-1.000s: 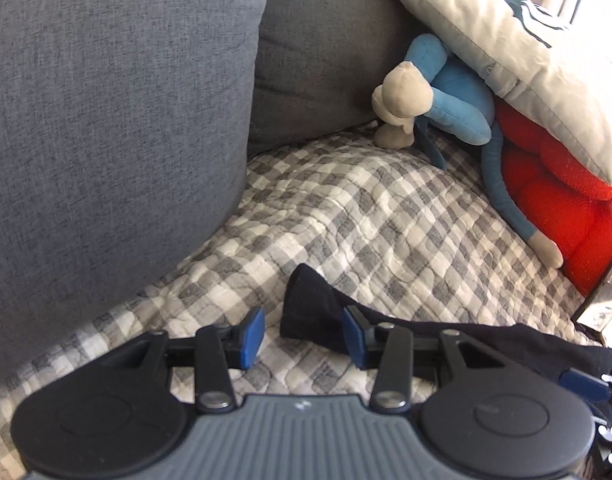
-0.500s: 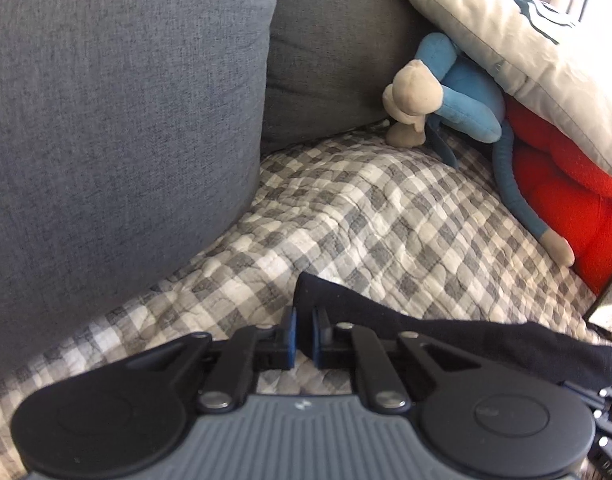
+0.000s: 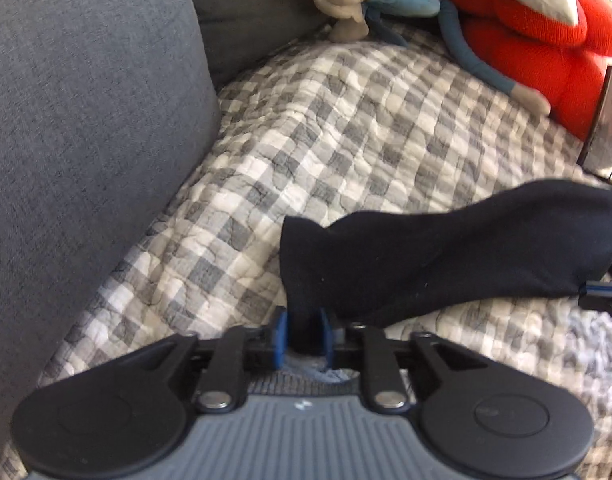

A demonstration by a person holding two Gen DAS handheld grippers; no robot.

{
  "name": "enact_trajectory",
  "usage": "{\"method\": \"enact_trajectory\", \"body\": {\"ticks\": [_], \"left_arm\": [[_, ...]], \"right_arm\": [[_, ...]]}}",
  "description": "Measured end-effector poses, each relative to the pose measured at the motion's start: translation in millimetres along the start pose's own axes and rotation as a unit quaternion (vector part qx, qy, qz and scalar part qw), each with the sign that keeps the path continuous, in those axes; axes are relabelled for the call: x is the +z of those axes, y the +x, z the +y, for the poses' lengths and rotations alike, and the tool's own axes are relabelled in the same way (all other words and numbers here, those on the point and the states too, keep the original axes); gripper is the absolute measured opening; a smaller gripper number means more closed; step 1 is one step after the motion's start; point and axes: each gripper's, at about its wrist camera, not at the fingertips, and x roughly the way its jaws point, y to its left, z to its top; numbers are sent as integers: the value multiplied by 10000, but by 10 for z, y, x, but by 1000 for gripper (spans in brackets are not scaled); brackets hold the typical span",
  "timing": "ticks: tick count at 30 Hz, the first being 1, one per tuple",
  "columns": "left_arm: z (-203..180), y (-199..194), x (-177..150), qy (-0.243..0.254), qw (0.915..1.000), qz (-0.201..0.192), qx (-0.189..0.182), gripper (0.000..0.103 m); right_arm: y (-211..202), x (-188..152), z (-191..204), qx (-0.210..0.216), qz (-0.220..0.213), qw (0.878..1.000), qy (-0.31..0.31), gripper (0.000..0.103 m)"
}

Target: Fold clothes

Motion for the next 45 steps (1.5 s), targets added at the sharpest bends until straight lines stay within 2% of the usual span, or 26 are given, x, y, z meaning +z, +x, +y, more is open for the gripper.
{"method": "enact_trajectory", "body": {"ticks": [1, 2, 3, 5, 11, 12, 13, 14, 15, 17, 19, 22, 24, 29, 33, 34, 37, 40, 45], "left_arm": [[51, -29, 14, -128, 9998, -124, -40, 51], [99, -53, 31, -247, 9994, -235, -72, 53], [142, -65, 51, -346, 9988, -321, -90, 53], [211, -44, 95, -521, 9977, -412, -156, 53], [307, 207, 191, -983, 9928, -424, -538, 48], [291, 219, 187, -1005, 9920, -494, -581, 44], [275, 242, 174, -1006, 9915, -532, -626, 26], [257, 268, 157, -1021, 9909, -548, -684, 14], [240, 269, 137, -1034, 9904, -619, -683, 9], [182, 210, 98, -918, 9893, -1011, -519, 6], [151, 87, 66, -904, 9836, -1515, -374, 5], [166, -123, 56, -1027, 9673, -2307, -240, 5], [165, -197, 78, -1030, 9593, -2626, -141, 5], [107, -22, 247, -1025, 9691, -2245, -52, 11], [124, 57, 251, -1180, 9736, -1953, 33, 37], [135, 61, 240, -1222, 9746, -1875, 34, 40], [179, 42, 182, -1225, 9807, -1524, 4, 43], [235, 70, 119, -1346, 9849, -1086, -71, 40], [255, 207, 44, -1694, 9820, -586, -604, 35]], "right_arm": [[-34, 9, -13, -34, -75, 10000, 35, 15], [-67, 18, -27, -68, -151, 9998, 71, 22], [-95, 24, -43, -108, -220, 9996, 109, 33], [-138, 30, -83, -187, -344, 9990, 201, 42], [-156, -7, -124, -448, -583, 9965, 392, 42], [-153, -27, -108, -554, -617, 9959, 350, 42], [-149, -47, -92, -660, -652, 9952, 307, 42], [-140, -67, -85, -711, -661, 9949, 283, 42], [-128, -87, -85, -725, -652, 9949, 271, 42], [-102, -120, -86, -736, -616, 9950, 262, 42], [-88, -129, -89, -754, -584, 9951, 277, 42], [-99, -137, -81, -752, -631, 9947, 297, 42], [-97, -139, -73, -746, -644, 9946, 312, 42], [-51, -147, -57, -737, -570, 9952, 305, 42], [-97, -137, -45, -708, -595, 9954, 243, 42], [-120, -138, -42, -683, -598, 9957, 205, 42], [-165, -138, -38, -622, -562, 9965, 67, 42], [-170, -146, 15, -599, -365, 9972, -266, 42], [-237, -226, 147, -665, 36, 9911, -1152, 42]]}}
